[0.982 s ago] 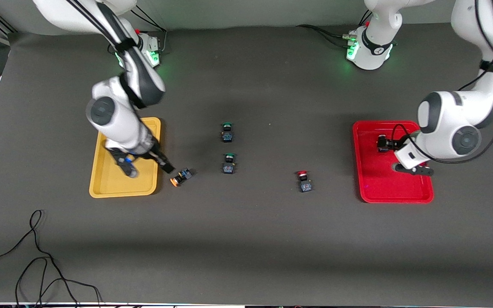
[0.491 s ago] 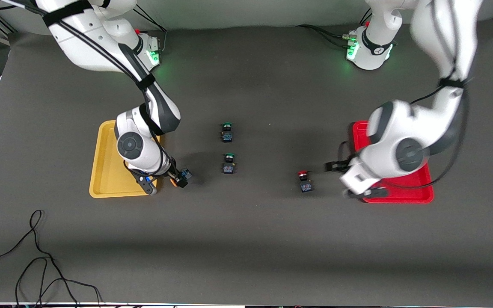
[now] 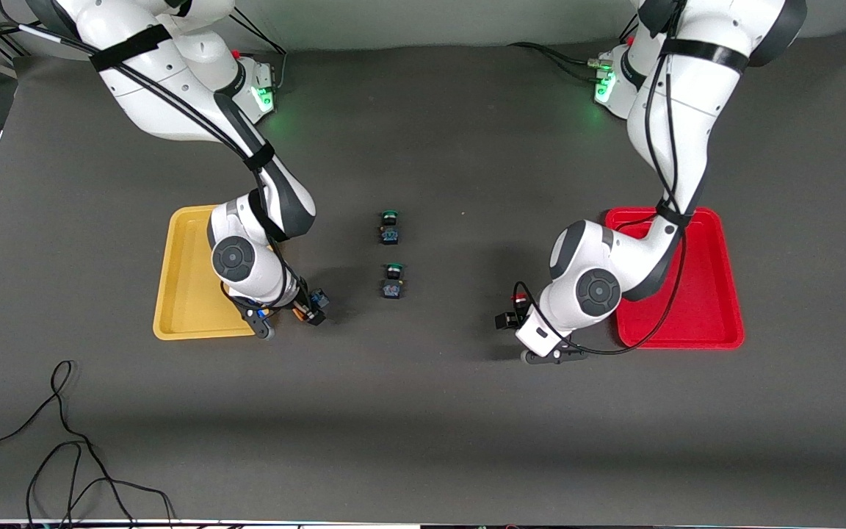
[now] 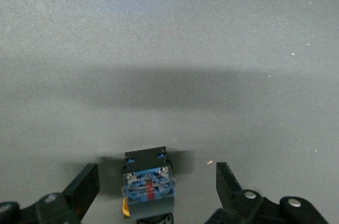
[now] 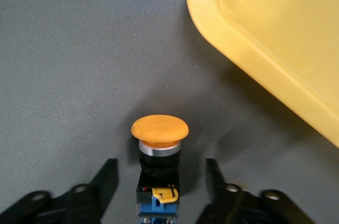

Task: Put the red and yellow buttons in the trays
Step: 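Lower the yellow button into the yellow tray while the left gripper lowers red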

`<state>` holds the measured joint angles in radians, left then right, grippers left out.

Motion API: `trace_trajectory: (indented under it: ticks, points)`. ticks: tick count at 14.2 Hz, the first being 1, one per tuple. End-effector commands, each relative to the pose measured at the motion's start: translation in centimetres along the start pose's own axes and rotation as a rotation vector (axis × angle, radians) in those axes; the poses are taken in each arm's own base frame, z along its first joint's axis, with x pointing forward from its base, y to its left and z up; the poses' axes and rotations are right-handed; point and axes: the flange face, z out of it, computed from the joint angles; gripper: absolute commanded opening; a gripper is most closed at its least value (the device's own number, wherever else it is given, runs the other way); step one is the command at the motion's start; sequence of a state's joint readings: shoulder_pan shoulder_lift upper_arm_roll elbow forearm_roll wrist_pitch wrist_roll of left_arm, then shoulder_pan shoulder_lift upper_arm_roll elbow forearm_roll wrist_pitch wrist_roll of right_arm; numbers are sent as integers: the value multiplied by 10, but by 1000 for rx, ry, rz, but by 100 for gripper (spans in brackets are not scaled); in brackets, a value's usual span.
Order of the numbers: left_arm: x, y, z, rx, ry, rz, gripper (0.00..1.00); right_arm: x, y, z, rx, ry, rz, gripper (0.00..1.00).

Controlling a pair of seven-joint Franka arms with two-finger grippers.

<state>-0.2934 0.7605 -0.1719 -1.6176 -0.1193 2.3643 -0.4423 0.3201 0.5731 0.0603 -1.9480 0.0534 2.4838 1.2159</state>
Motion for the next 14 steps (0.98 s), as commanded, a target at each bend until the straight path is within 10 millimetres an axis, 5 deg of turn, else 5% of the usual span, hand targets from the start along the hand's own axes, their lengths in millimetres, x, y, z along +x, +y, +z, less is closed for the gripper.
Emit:
trace_trajectory:
  ticks: [1,4,6,8,10,12,14]
  points:
    - [-4,10,-2,9,0,-4,75,1,1,0,8,7,9,0]
    - [-7,7,-3,15,-12,-9,0,5,1,-25,26,16,12,0]
    - [-7,4,-24,30,-28,-22,0,21,13,-68,-11,3,22,0]
    - [-3,-19,-89,74,-69,-40,0,36,31,-117,-40,-27,-6,0]
    - [-5,-53,-144,110,-139,-43,0,67,59,-139,-50,-84,-30,0]
    - [-4,-105,-180,132,-207,4,0,99,93,-120,-64,-86,-86,0]
    - [0,-178,-185,193,-238,78,0,112,114,-84,-67,-80,-96,0]
